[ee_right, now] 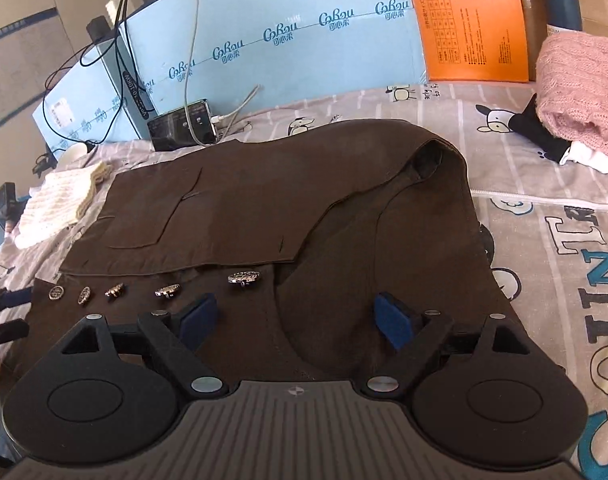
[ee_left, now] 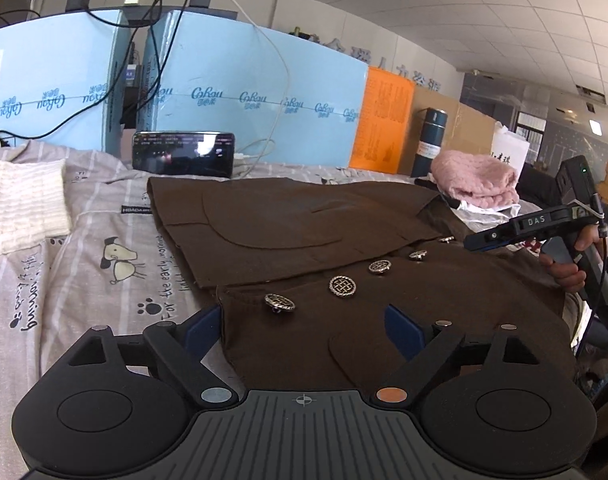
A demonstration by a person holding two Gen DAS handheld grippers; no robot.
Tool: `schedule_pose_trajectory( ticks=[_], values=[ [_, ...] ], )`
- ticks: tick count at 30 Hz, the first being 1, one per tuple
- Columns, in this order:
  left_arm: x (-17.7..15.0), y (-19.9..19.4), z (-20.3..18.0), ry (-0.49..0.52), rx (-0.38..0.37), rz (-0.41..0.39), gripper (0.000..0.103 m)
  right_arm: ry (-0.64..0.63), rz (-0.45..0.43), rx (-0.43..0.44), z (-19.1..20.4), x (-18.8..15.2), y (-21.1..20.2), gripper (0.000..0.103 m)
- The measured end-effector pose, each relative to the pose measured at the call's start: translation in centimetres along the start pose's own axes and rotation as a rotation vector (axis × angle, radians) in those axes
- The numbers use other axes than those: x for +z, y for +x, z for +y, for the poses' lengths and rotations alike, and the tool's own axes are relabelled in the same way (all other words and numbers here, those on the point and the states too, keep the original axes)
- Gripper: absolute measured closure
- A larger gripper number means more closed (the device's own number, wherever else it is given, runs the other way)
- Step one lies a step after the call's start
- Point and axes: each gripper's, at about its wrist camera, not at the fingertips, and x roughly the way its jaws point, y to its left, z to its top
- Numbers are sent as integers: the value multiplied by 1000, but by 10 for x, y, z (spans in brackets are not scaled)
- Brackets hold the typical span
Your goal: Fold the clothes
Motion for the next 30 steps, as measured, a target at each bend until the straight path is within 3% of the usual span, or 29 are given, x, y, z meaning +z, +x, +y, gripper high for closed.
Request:
schedule_pose_trajectory(
  ticks=[3, 5, 6, 7, 9, 10, 13, 16, 23, 26, 28, 30],
  values=[
    [0, -6, -5, 8, -32, -33, 13, -32, -26, -4, 2, -6, 1, 14],
    [0, -4, -10, 22, -21, -23, 14, -53, -43, -7, 4, -11, 2, 12],
    [-1, -1, -11, 34, 5, -3, 20, -64, -51, -8, 5, -13, 2, 11],
    [-2, 5, -10, 40, 29, 26, 41, -73, -59, -9, 5, -15, 2, 11],
    [-4, 14, -7, 42, 76, 77, 72, -78, -69, -8, 5, -17, 2, 11],
    [-5, 17, -6, 47, 97, 88, 83, -75, -74, -4, 5, -17, 1, 11],
    [-3, 19, -16, 129, 163, 63, 101, -63, -88, 8, 3, -17, -3, 11],
    [6, 14, -25, 186, 186, -8, 101, -58, -110, 19, 2, -16, -8, 11],
    [3, 38, -21, 263, 264, 105, 100, -144, -182, 40, 10, -23, -30, 10],
    [1, 38, -23, 281, 308, 95, 89, -221, -199, 67, 18, -34, -38, 9],
    [1, 34, -23, 282, 343, 74, 66, -275, -222, 101, 25, -42, -46, 5],
    [1, 26, -23, 279, 357, 35, 56, -329, -242, 136, 33, -50, -53, 3]
  ],
)
